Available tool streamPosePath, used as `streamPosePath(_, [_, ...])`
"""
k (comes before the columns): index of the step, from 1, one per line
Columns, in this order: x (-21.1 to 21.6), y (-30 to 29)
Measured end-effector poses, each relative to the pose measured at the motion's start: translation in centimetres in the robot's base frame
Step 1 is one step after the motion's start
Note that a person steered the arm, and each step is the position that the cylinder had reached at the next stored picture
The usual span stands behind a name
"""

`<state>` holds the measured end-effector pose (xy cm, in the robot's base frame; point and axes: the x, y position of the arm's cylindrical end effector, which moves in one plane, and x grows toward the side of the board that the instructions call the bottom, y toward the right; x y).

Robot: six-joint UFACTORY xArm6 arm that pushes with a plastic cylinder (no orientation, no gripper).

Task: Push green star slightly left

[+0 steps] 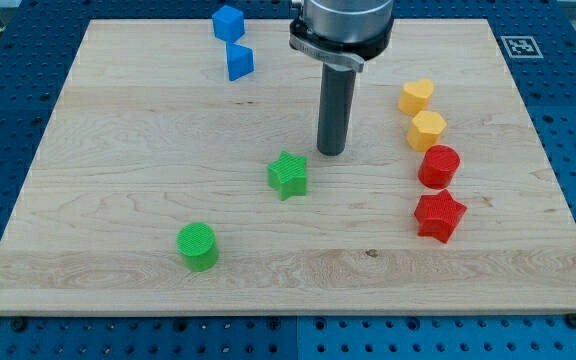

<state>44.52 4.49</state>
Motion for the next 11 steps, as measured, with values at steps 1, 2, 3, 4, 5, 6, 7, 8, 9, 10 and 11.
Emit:
streamPosePath(1, [0.9, 0.0])
streamPosePath(2, [0.9, 0.0])
streamPosePath(3, [0.9, 0.4])
streamPosePath(4, [1.2, 0.8])
streamPosePath(5, [3.2, 1.1])
streamPosePath(6, [3.5, 1.1])
streamPosePath(7, [3.5, 0.2])
streamPosePath(8, [3.6, -2.8])
streamPosePath(9, [3.8, -6.5])
streamPosePath(10, [3.8, -9.3])
streamPosePath(11, [4.0, -11.9])
